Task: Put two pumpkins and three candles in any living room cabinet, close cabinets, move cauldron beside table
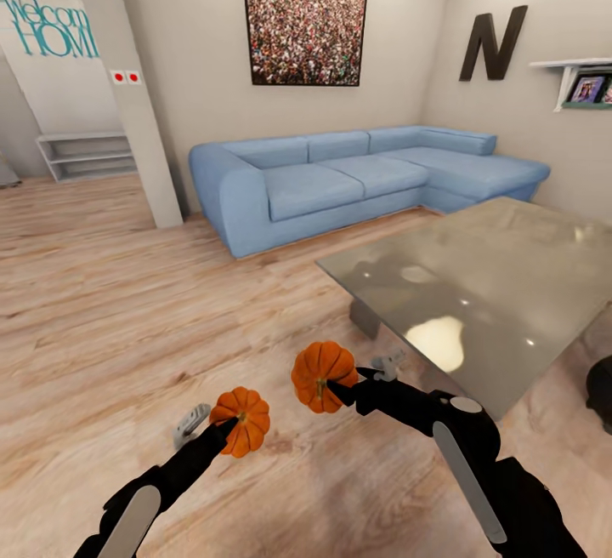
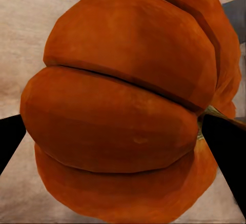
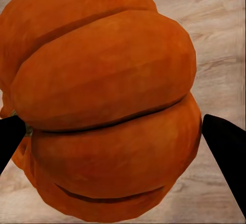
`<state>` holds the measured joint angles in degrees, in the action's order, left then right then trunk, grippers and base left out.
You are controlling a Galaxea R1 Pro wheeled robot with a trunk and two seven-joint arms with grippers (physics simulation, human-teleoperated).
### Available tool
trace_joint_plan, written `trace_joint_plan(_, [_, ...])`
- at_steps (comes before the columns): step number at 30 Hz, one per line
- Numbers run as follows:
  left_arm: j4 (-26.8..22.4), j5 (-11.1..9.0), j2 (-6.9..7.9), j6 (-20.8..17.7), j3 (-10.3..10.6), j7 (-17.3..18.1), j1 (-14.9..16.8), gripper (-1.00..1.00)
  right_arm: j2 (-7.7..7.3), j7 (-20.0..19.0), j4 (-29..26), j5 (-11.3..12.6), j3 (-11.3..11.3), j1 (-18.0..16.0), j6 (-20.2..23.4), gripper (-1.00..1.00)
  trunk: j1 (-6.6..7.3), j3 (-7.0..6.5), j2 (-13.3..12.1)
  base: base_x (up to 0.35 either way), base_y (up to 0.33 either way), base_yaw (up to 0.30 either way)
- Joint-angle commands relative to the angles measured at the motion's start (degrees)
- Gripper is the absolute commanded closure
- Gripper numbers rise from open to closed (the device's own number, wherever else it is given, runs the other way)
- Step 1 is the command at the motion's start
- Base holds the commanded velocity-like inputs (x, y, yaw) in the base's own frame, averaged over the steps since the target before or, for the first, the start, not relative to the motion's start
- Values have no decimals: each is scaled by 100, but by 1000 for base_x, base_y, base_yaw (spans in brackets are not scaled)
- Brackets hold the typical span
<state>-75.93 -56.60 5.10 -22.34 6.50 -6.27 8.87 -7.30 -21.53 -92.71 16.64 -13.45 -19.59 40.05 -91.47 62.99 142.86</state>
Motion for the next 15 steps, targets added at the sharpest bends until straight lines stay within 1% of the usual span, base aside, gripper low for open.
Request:
trace_joint_plan(1, [-1, -3, 0, 1, 0, -7, 0, 100, 0, -1, -1, 16, 0, -1, 2, 100, 0, 3, 0, -337, 0, -268])
trace_joint_plan(15, [9, 6, -1, 0, 0, -32, 0, 100, 0, -1, -1, 19, 0, -1, 2, 100, 0, 25, 0, -339, 0, -283])
